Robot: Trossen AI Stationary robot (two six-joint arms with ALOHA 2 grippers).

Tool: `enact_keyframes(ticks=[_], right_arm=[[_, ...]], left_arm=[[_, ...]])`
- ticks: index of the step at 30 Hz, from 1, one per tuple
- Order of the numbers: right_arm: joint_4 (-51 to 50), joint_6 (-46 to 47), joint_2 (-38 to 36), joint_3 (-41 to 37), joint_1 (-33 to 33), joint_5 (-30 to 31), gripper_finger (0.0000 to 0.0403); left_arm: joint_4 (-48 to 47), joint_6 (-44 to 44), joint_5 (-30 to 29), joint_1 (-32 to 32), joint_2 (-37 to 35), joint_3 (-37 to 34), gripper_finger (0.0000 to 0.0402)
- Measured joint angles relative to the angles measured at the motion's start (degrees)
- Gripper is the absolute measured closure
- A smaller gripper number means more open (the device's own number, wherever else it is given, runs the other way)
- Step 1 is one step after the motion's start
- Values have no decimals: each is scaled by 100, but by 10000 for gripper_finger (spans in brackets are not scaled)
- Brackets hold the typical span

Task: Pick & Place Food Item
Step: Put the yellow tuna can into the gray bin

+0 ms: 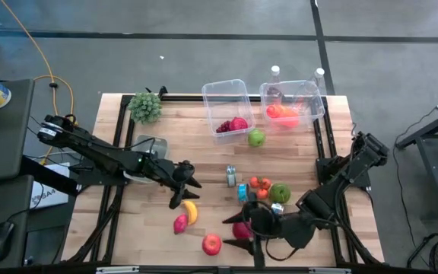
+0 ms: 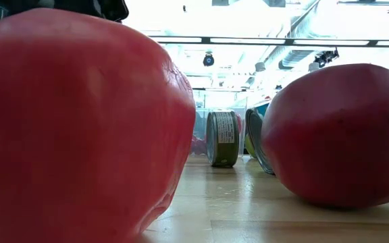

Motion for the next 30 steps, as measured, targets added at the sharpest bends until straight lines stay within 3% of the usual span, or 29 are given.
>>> enact_keyframes(ticks=[6,12,15,18,21,26,30], right_arm=[[438,-336,0,0,-196,193,156],[897,-1401,-6,0,-189,160,61],[766,-1279,-9,0,-192,-115,17],[331,-957,7,0,-129,-181,10],[-325,-579,136,-2,19,449,24],[-1421,204,149,2,237,1943,40],[-2580,1043,236,2,420,2302,42]], left_arm=[[-4,515,-1,0,0,0,202],[-371,750,-5,3,0,4,202],[-626,763,-91,90,-14,4,202],[-932,866,-405,218,-96,4,202],[-1181,749,-792,271,-160,4,202],[-1301,616,-727,111,-224,9,202],[-1279,402,-605,-137,-317,9,202]])
